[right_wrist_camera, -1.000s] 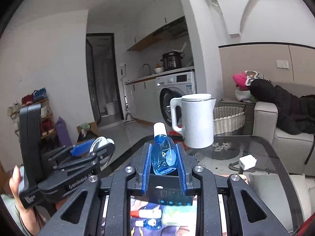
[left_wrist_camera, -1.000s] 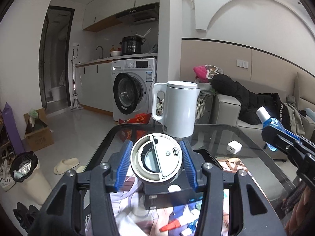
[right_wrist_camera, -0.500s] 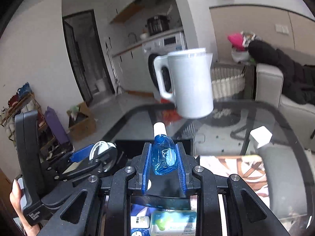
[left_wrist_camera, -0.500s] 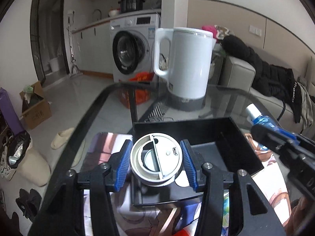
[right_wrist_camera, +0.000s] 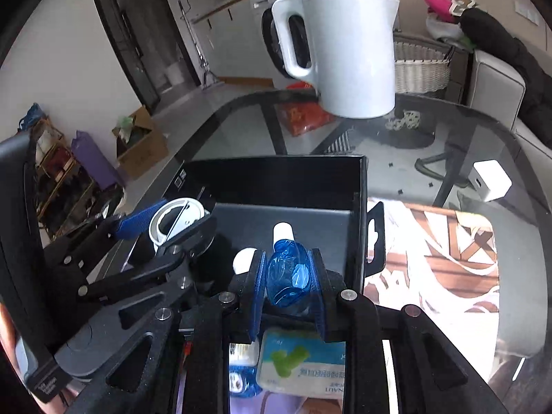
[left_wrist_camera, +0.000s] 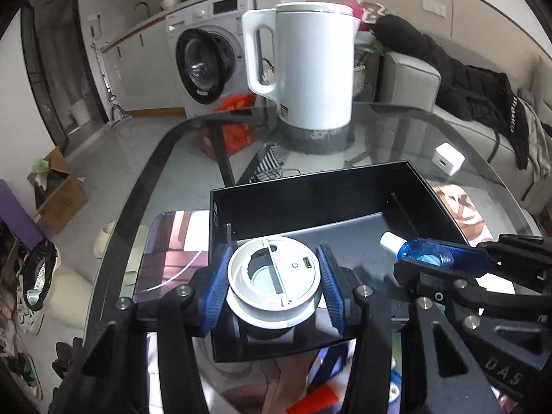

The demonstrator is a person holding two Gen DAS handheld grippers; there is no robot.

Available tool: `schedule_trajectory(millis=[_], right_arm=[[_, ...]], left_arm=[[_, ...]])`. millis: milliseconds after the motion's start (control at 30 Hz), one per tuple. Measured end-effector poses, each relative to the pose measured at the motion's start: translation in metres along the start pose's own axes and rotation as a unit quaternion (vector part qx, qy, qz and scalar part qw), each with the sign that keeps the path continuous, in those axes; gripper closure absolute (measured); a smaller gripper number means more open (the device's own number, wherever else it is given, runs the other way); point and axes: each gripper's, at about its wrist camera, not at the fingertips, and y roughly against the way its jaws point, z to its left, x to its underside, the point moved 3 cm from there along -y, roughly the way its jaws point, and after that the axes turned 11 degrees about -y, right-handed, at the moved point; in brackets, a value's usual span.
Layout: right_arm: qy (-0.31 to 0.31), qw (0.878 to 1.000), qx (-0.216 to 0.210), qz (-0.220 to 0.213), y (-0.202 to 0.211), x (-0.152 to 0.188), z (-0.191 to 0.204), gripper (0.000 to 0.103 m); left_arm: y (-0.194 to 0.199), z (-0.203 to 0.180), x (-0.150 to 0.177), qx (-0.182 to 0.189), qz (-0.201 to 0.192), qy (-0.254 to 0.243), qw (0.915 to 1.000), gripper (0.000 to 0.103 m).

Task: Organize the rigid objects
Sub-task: 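Lower the cup into the black box and open the left tool while the right tool releases the bottle inside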

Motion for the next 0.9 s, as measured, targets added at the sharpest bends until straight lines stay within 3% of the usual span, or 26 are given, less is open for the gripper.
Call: schedule_trajectory(millis=[133,533,900], right_arm=[[-0.010,0.999,-0.007,0.031,0.003,0.006,0.003,0.080],[-0.017,0.997,-0.006,0.070,0.014,0.021,0.002,0.080],[-0.021,0.999,-0.005,0.025,0.031,0.022,-0.003,0.070]], left_arm=[[0.006,-0.003,0.004,0.004,0.008,-0.010,0.9999,0.054],[0.014,-0.011,0.010,0.019,0.026,-0.036,0.9988,0.054],[0.030,-0.004,0.009,0.024,-0.013,-0.021,0.9994,0.041]])
